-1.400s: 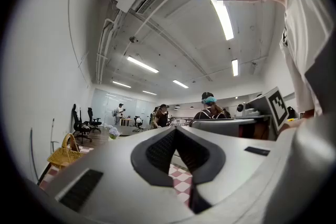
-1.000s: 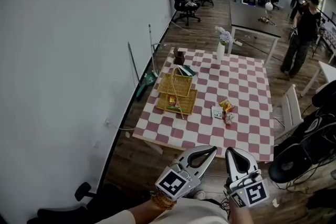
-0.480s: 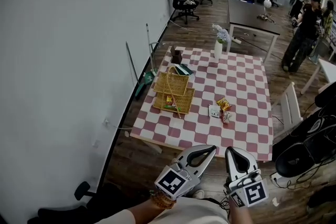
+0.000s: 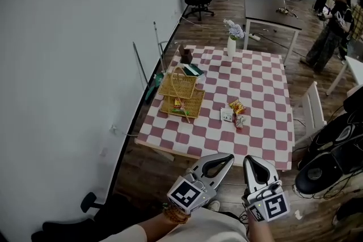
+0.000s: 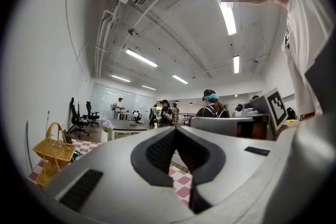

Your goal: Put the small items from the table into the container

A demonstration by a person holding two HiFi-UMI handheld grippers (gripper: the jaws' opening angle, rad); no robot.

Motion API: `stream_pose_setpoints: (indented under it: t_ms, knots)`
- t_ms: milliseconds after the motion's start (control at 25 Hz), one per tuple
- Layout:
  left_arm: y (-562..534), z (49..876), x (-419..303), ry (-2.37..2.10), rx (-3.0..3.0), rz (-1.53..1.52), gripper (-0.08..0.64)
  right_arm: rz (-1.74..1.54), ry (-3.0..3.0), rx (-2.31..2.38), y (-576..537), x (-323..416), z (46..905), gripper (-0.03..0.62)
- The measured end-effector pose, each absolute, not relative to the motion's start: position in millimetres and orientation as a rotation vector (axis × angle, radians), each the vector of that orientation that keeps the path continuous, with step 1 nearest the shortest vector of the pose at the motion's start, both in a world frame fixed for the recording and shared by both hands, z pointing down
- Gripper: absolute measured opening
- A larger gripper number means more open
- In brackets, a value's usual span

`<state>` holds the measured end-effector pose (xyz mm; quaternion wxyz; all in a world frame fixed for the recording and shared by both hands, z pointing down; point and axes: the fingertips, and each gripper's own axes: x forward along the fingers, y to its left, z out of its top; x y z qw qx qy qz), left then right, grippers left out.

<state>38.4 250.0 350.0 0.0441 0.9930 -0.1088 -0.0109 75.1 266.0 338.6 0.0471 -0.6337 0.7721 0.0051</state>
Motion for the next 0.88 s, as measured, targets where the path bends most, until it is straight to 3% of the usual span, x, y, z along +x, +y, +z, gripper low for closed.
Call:
stream_pose_setpoints:
  t_ms: [480, 880]
  knots:
    - [235.8, 359.7, 58.0, -0.304, 3.028, -0.054, 0.011, 0.054, 2.320, -1.950, 253.0, 96.5, 345.1, 0.011]
    - [150.8, 360.2, 60.2, -0.286, 3.037, -0.079, 0.011, 0.035, 2.334, -1.979, 170.2, 101.6, 346.5, 0.009]
